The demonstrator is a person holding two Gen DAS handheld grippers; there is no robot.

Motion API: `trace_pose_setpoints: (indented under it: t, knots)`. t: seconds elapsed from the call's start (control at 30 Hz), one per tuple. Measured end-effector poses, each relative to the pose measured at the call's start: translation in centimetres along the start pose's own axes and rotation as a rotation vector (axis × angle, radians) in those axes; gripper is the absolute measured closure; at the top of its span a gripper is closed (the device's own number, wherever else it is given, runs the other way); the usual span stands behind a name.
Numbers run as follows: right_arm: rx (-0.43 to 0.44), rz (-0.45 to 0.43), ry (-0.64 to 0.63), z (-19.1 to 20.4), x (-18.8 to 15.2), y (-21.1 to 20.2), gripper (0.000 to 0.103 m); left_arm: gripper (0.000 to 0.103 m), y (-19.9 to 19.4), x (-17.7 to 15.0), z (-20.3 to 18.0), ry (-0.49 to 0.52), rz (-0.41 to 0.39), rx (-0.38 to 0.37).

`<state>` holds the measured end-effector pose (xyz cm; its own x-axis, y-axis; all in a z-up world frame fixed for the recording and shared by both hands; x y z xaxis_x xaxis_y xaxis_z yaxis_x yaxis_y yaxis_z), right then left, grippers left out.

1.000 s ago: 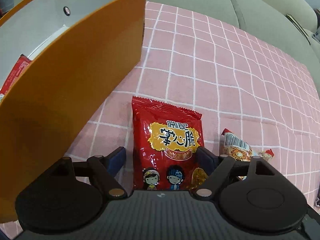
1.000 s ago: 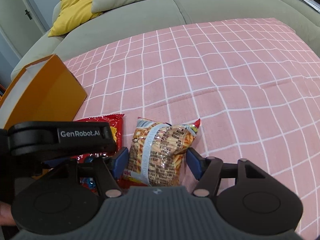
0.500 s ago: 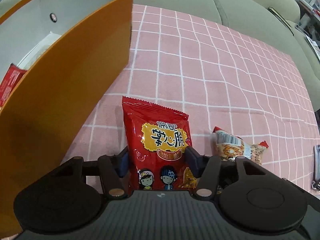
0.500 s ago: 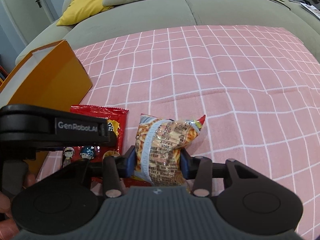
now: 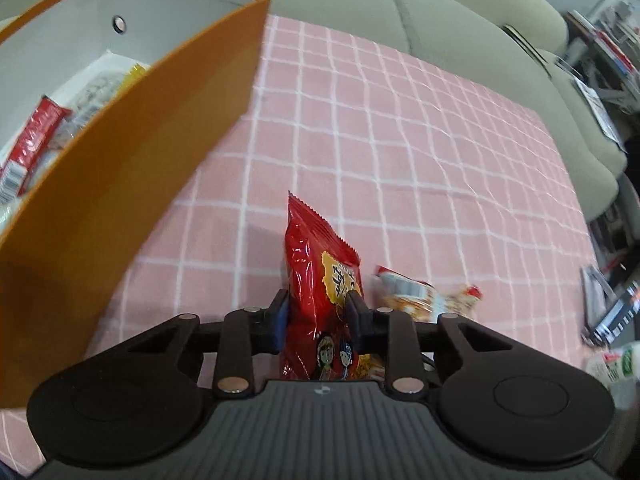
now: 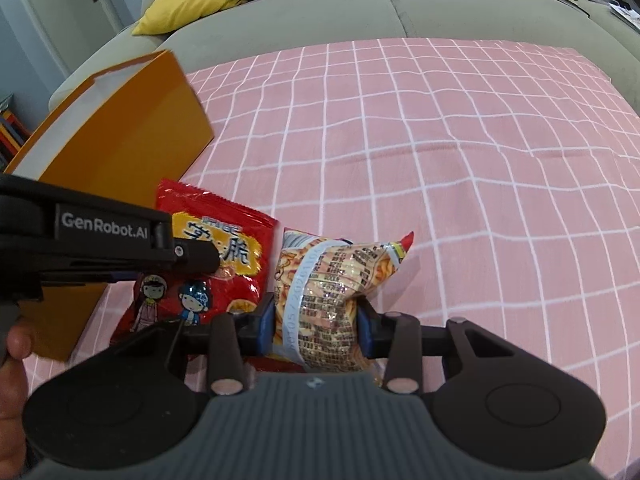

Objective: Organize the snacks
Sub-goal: 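Carry the red chip bag to the box with the left tool while the right tool carries the peanut bag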

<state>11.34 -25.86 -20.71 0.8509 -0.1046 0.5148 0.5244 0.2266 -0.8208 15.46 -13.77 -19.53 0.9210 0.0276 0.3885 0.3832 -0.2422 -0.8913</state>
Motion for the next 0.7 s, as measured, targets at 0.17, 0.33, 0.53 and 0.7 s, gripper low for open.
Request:
trace_pose_setpoints:
  t: [0.17,0.33,0.53,0.7]
  knots:
    - [-0.003,0.012,-0.035,0.8,-1.4,-0.7,0.066,0.07,-0.4,-1.3,0.4,-0.005,0.017,-0.003]
    - [-0.006,0.023,-0.06,1.3,-2.3,-1.1,0.066,0.071,-1.0,-2.2,0.8,-0.003,0.02,0.0]
    - [-0.006,0.008,-0.097,2.3,-2.7,-2.0,0.066,0.072,-2.3,-3.3,1.8,-0.006,-0.001,0.013]
    - [-0.019,-0.02,-0.123,2.9,-2.5,-3.2,0.066,0.072,-4.5,-3.5,3.2,-0.032,-0.033,0.014]
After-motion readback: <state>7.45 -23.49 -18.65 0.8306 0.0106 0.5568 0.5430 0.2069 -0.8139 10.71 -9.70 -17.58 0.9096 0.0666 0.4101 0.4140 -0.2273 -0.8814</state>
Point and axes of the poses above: each gripper's, at about its wrist camera, not at the fingertips, and y roughly the way its jaws point, z to its left, x to its top, the point moved 5 cm from there along y, roughly the way its jaws point, and after that the axes turned 3 degrees about x, right-handed, at the moved point
